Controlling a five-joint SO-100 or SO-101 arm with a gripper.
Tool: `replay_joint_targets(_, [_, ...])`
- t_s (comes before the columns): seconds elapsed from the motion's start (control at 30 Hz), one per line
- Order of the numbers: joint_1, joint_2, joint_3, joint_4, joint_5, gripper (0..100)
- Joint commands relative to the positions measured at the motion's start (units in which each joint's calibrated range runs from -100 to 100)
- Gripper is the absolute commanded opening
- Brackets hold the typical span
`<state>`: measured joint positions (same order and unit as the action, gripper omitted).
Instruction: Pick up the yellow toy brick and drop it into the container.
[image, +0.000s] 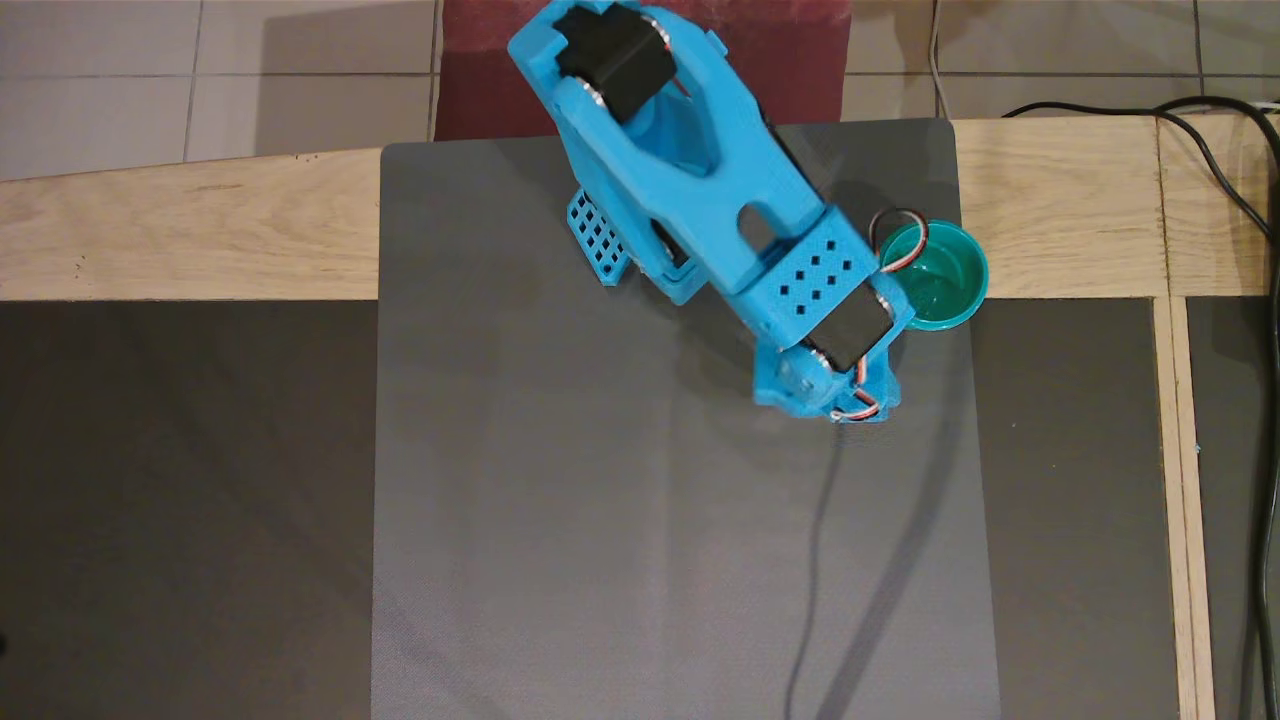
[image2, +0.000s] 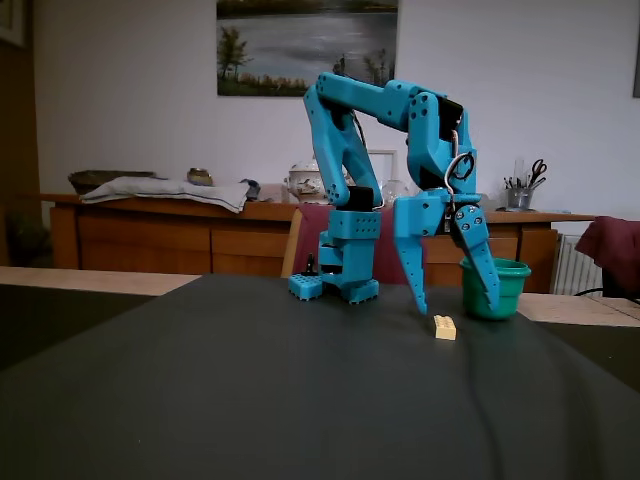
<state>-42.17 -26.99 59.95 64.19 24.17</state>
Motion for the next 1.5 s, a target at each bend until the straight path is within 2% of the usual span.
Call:
replay_joint_targets(0.0, [0.04,-0.08,2.33,-0.79,0.3,28])
replay_joint_targets(0.47, [0.12,-0.16,8.83,-4.97,0.14,27])
replay_joint_targets(0.53, [0.27,-0.16,8.83,-5.15,0.14,23])
replay_joint_targets(0.73, [0.19,-0.16,8.56,-5.15,0.04,0])
replay_joint_targets(1.0, [0.04,-1.18,6.93,-4.79,0.09,0])
replay_joint_targets(1.27, [-0.81,-1.18,-14.64,14.49,1.92,0])
replay_joint_targets(1.33, [-1.58,-1.18,-16.62,16.35,1.92,0])
replay_joint_targets(1.47, [-7.62,-1.18,-23.12,23.11,0.35,0])
